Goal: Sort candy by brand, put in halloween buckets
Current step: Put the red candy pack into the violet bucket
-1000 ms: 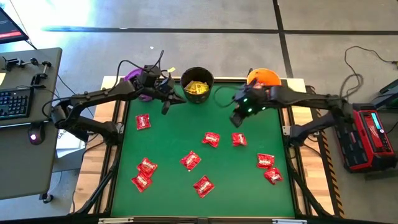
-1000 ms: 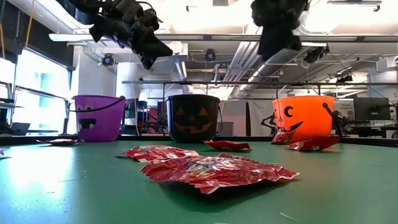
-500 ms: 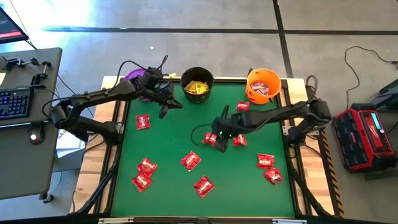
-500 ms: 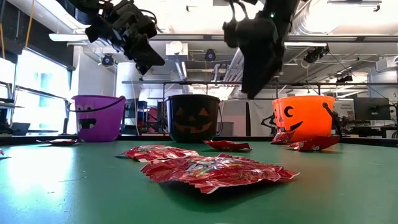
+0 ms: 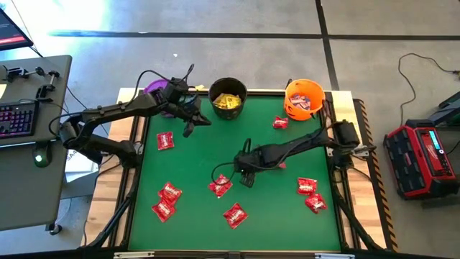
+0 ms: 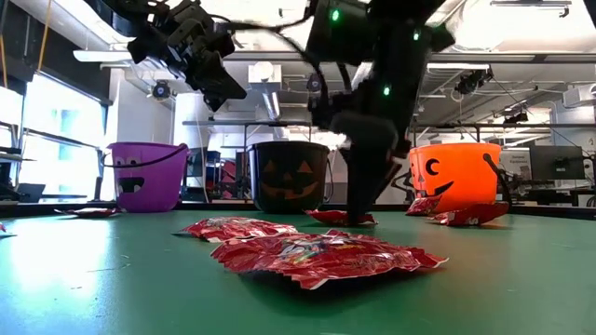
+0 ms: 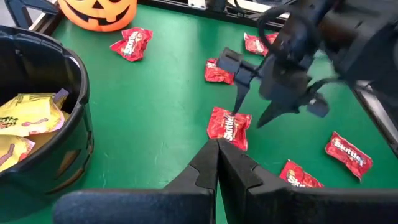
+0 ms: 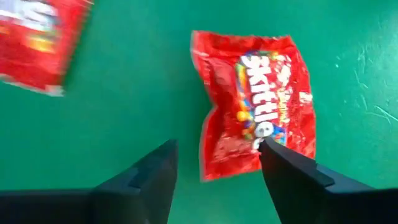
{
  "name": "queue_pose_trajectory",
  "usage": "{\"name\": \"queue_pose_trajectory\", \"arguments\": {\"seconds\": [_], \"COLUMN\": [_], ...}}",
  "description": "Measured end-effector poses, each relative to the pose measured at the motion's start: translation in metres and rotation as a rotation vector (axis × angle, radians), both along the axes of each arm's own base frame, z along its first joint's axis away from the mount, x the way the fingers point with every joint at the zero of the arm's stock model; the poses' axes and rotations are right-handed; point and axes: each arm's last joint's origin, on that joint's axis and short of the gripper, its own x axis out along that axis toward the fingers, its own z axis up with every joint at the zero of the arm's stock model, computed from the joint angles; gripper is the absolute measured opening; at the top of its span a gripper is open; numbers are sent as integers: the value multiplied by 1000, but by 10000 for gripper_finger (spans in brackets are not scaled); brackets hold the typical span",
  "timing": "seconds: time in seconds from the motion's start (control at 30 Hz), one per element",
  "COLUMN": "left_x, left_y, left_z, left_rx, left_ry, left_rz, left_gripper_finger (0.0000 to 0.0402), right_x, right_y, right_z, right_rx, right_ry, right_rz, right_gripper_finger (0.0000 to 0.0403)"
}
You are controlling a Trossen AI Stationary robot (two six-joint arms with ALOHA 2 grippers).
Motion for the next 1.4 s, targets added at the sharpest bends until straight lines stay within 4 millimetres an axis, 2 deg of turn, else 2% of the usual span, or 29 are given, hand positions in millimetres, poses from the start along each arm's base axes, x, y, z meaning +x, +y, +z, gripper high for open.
{"name": "queue_pose_trajectory", "arguments": {"seconds": [0.1,0.2,0.33,0.4,0.5,0.67,0.83,1.07,1.23,1.4], "left_x": [0,0,-1,-1,-1,1,5,13,20,23], "left_y": [0,0,-1,-1,-1,1,3,6,3,0], "left_z": [0,0,-1,-2,-1,2,8,34,57,66], "left_rx": [0,-3,-9,-11,-10,-2,2,76,146,169], "left_ry": [0,5,18,19,17,-14,-78,-168,-212,-231], "left_rz": [1,1,2,3,4,18,39,82,127,138], "left_gripper_finger": [0,0,0,0,0,0,0,4,36,79], "right_x": [1,3,4,3,2,1,-7,-17,-15,-14], "right_y": [-2,-5,-8,-11,-17,-34,-62,-101,-124,-143], "right_z": [-10,-13,-12,-8,4,45,85,128,144,151], "right_rx": [-18,-15,-10,-8,42,67,98,126,130,105], "right_ry": [26,31,28,21,11,-81,-194,-343,-427,-516], "right_rz": [-4,-8,-5,-4,-9,3,4,15,59,87], "right_gripper_finger": [177,124,32,11,12,3,1,0,0,0]}}
